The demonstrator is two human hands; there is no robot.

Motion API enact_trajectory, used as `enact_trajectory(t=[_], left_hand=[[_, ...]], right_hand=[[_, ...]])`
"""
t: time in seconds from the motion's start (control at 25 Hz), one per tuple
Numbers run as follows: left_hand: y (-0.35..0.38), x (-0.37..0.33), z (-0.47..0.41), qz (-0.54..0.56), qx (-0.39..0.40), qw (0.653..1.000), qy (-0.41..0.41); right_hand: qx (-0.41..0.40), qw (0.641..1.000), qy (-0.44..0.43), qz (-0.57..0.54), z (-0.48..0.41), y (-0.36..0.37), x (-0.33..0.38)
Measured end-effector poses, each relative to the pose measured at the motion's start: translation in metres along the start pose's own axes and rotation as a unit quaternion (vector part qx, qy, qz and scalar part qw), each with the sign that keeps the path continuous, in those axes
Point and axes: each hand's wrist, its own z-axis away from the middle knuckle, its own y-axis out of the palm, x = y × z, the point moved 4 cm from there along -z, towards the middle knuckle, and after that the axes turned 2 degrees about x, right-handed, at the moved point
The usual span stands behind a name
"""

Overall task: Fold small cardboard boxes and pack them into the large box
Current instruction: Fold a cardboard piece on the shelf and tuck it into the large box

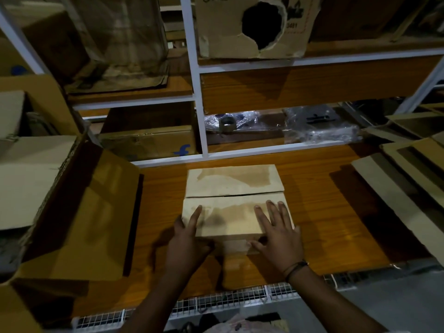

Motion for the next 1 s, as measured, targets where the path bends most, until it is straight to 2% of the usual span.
enact_trajectory(t=[0.12,0.32,0.72,0.88,1.0], left_hand=[[-0.003,0.012,-0.005,-0.020,-0.007,1.000,0.014],[-0.010,0.025,-0.009,0.000,-0.019,0.998,0.054],[-0.036,0.068,-0.015,-0.041,0.029,0.996,0.079],[-0.054,0.089,-0.018,-0.040,0.012,0.993,0.109],[-0.079,0.089,-0.018,-0.029,-0.031,0.989,0.138]], right_hand=[[-0.011,1.000,0.009,0.009,0.002,0.001,0.010],[0.022,0.997,0.051,0.056,0.004,0.002,0.037],[-0.002,0.993,0.106,0.057,0.017,0.003,0.092],[-0.018,0.992,0.108,0.057,0.026,-0.004,0.118],[-0.059,0.991,0.101,0.057,0.031,-0.020,0.131]])
